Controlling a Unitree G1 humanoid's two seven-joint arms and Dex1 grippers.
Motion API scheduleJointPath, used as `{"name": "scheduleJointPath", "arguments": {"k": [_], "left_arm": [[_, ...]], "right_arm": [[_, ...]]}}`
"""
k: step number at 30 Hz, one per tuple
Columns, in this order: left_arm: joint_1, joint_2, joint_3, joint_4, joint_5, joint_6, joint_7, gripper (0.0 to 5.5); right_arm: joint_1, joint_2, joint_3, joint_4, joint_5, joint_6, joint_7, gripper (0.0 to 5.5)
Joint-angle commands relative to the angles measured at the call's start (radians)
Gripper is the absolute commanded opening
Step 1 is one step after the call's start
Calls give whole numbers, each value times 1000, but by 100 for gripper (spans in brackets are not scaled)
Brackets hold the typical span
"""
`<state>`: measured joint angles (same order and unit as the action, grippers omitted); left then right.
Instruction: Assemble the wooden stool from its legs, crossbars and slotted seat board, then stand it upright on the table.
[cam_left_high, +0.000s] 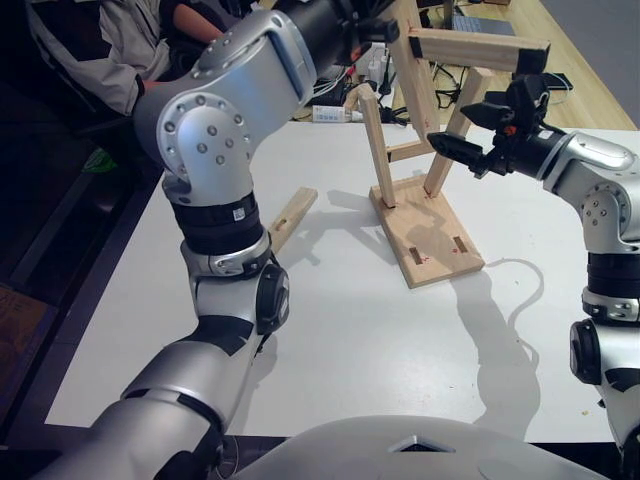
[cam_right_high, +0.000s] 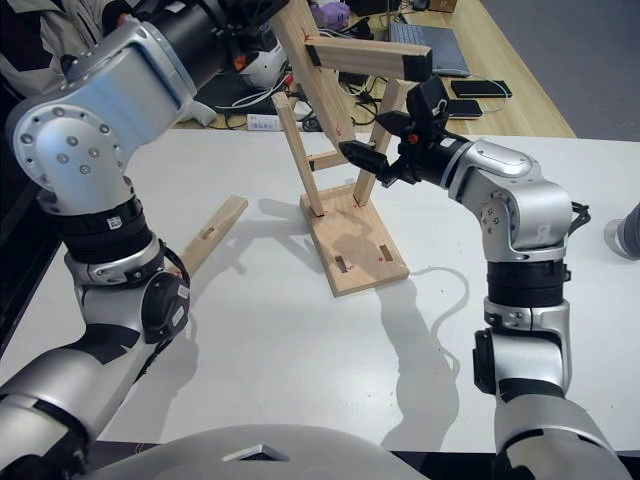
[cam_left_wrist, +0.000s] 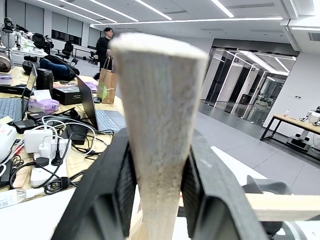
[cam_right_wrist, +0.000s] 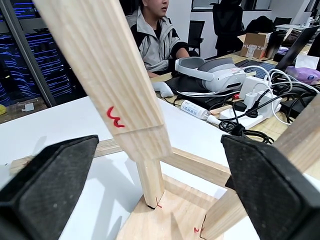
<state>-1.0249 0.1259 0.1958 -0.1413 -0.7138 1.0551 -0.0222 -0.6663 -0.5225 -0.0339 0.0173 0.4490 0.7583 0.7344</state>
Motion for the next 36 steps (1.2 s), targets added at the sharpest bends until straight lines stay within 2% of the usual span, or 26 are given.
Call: {"name": "scheduleJointPath", "arguments": {"k": [1,5,12,16,18,22,27,36], "left_arm": [[-27,27,16,35,30,-36,-8,103],[-48,57,32,70,52,-66,-15,103],[-110,78,136,120,23,-92,15,103],[-126,67,164,135,17,-107,40,103],[-132,66,171,139,23,-121,52,103],[-131,73,178,136,26,-130,69,103],[-111,64,161,131,30,-134,75,103],[-83,38,136,104,22,-125,91,103]], "right_arm": [[15,-14,-5,-21,10,0,19,454],[80,-49,-18,-90,48,36,65,454],[372,-278,-54,-245,103,107,233,454],[523,-351,-67,-259,99,112,273,454],[591,-382,-57,-252,90,99,301,454],[647,-434,40,-165,-13,-9,356,454],[571,-376,144,8,-122,-115,349,454],[367,-194,274,215,-250,-228,309,454]]}}
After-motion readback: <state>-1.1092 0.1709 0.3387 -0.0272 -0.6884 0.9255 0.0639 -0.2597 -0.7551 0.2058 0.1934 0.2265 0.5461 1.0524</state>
